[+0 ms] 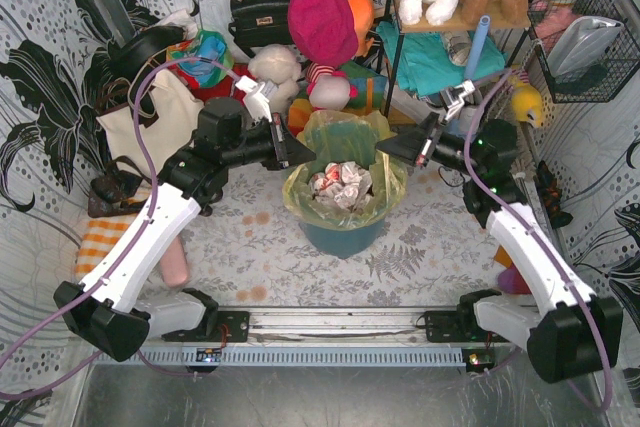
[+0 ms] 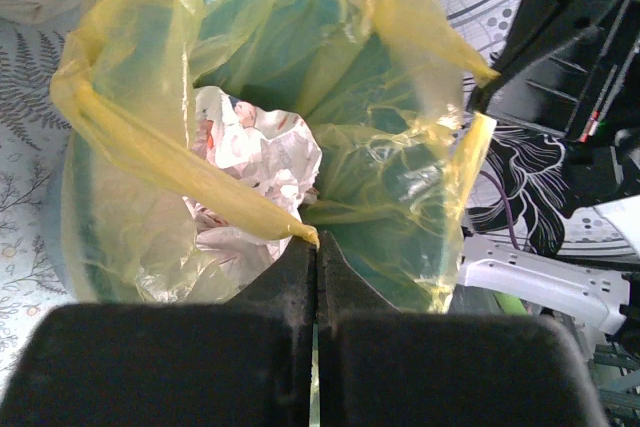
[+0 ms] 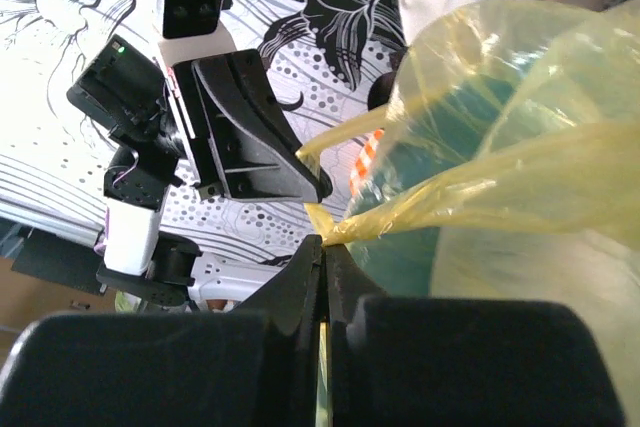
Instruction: Tie the trash bag
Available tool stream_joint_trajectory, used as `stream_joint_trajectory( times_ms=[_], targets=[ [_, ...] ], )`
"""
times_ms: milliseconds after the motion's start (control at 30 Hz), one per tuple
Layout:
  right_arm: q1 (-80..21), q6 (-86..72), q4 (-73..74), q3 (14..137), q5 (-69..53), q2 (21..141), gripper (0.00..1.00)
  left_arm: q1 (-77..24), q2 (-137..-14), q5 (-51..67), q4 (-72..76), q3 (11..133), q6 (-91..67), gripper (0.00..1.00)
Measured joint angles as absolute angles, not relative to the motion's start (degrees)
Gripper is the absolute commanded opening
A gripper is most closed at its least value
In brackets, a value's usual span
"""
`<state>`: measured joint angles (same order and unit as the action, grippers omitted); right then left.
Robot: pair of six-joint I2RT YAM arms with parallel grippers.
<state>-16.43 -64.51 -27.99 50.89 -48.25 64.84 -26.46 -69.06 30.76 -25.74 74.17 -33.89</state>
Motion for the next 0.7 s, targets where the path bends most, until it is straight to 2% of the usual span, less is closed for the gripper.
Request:
stream_joint_trajectory(
  times_ms=[233, 700],
  targets=[
    [-22.46, -65.14, -33.08, 54.81, -45.74, 70.08, 0.00, -26.46, -70.06, 34.30, -21.69, 77.34, -36.36, 0.00],
    [-24.80, -65.14, -35.24, 57.76, -42.28, 72.60, 0.00, -26.46, -76.79, 39.53, -10.83, 82.11, -42.76, 0.00]
  ],
)
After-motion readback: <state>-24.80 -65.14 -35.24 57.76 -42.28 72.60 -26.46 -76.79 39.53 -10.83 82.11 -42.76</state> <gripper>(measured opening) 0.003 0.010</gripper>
